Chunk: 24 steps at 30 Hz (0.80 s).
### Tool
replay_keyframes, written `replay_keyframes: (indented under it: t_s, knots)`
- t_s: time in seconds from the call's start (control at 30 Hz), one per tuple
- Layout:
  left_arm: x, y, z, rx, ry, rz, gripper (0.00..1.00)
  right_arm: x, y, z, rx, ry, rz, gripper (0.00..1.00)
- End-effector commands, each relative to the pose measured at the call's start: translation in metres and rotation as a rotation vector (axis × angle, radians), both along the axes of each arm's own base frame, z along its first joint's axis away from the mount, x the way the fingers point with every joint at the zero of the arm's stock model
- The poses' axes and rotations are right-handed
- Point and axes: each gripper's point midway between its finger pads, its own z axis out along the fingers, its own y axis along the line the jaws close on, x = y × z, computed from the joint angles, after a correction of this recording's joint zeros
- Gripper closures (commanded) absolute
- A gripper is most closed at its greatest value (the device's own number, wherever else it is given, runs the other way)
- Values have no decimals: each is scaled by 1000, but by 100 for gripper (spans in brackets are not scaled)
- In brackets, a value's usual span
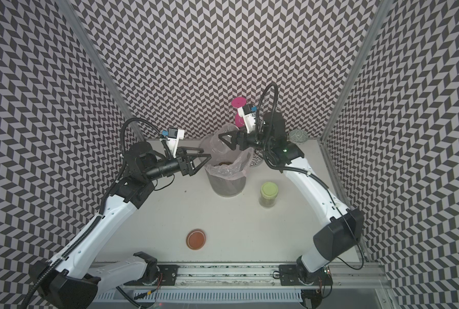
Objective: Empty moldy mung beans from jars
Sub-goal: Pour the moldy mung beans from the jar into the trash bin.
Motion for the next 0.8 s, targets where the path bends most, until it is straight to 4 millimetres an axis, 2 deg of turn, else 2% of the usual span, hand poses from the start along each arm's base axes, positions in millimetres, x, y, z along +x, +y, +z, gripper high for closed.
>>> replay_keyframes:
  t_s: [0.0, 0.03, 0.2, 0.33, 0.47, 0.6, 0.67, 0.77]
  knots:
    - [-3, 7, -6, 41, -20, 39, 6, 20, 5, -3, -218, -167, -94, 33]
    - [-4, 8, -8, 50, -20, 44, 6, 26, 9, -14, -283, -172, -109, 34]
    - [-4, 13, -12, 86, -30, 73, 6, 48, 27, -44, -535, -208, -191, 33]
    - [-6, 15, -9, 99, -42, 80, 6, 65, 30, -65, -677, -219, -281, 33]
    - [-6, 17, -8, 110, -46, 88, 6, 67, 38, -86, -751, -219, -291, 33]
    - [-6, 18, -9, 107, -44, 91, 6, 70, 37, -113, -910, -220, -347, 32]
    - [-6, 18, -9, 101, -42, 89, 6, 72, 32, -116, -944, -225, -384, 31]
    - [-7, 18, -9, 96, -40, 89, 6, 71, 29, -100, -896, -231, -425, 32]
